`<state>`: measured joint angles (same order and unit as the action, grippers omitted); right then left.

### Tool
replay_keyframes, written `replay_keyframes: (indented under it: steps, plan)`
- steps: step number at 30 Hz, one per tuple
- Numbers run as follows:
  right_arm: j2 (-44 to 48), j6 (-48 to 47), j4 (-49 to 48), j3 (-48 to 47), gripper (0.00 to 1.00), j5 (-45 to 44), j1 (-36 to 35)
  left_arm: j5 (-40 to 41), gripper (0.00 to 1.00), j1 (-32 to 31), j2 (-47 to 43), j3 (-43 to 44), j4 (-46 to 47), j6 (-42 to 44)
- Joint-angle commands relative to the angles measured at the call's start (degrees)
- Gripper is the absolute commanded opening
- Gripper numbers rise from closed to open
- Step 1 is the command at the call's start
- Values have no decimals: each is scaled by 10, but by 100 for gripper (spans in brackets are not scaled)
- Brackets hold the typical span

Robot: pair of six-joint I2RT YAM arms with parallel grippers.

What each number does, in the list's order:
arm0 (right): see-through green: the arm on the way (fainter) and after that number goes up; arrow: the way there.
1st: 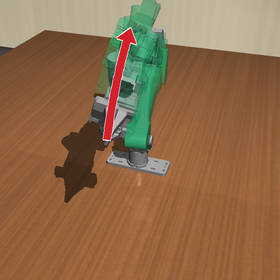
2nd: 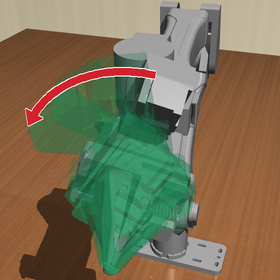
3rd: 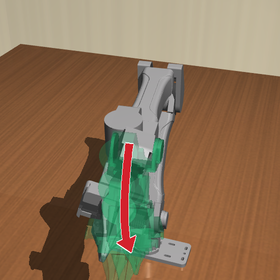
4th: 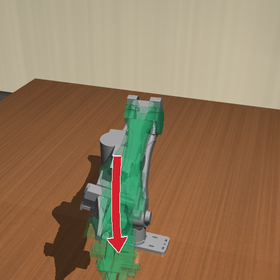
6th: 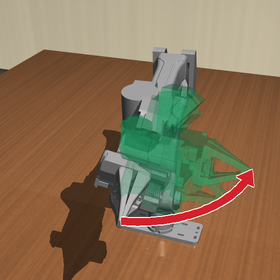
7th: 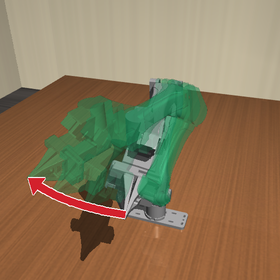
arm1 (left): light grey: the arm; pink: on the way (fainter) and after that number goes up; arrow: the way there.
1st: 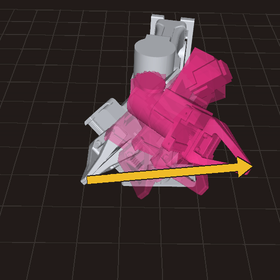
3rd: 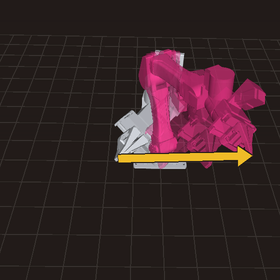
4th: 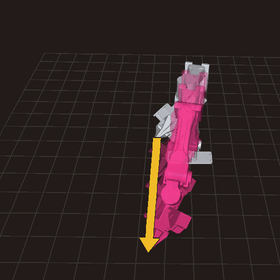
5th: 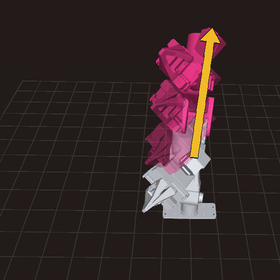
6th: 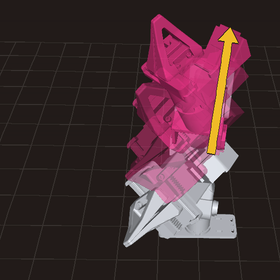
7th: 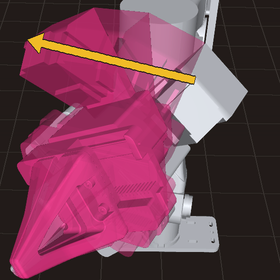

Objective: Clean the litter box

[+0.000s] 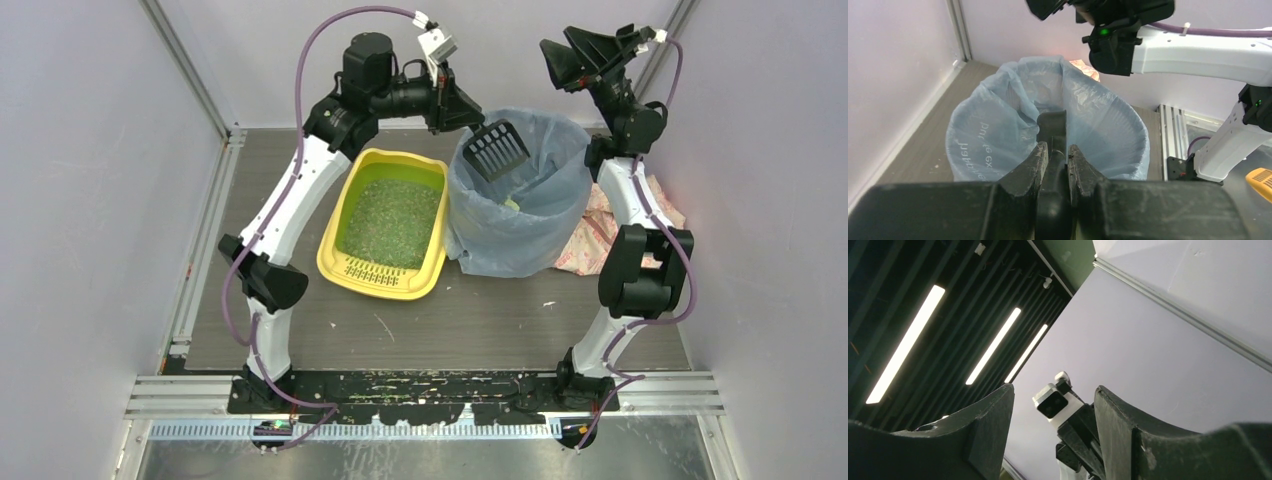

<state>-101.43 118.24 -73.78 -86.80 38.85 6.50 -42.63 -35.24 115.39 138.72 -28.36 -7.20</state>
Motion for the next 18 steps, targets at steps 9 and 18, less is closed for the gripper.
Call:
replay_keyframes:
  steps: [9, 18]
  plan:
    - [-4, 36, -46, -26, 65, -12, 0, 35, 0, 53, -43, 10, 103, -192]
    - [-8, 32, -50, -15, 65, -6, -9, 35, 0, 244, -153, -273, 430, -546]
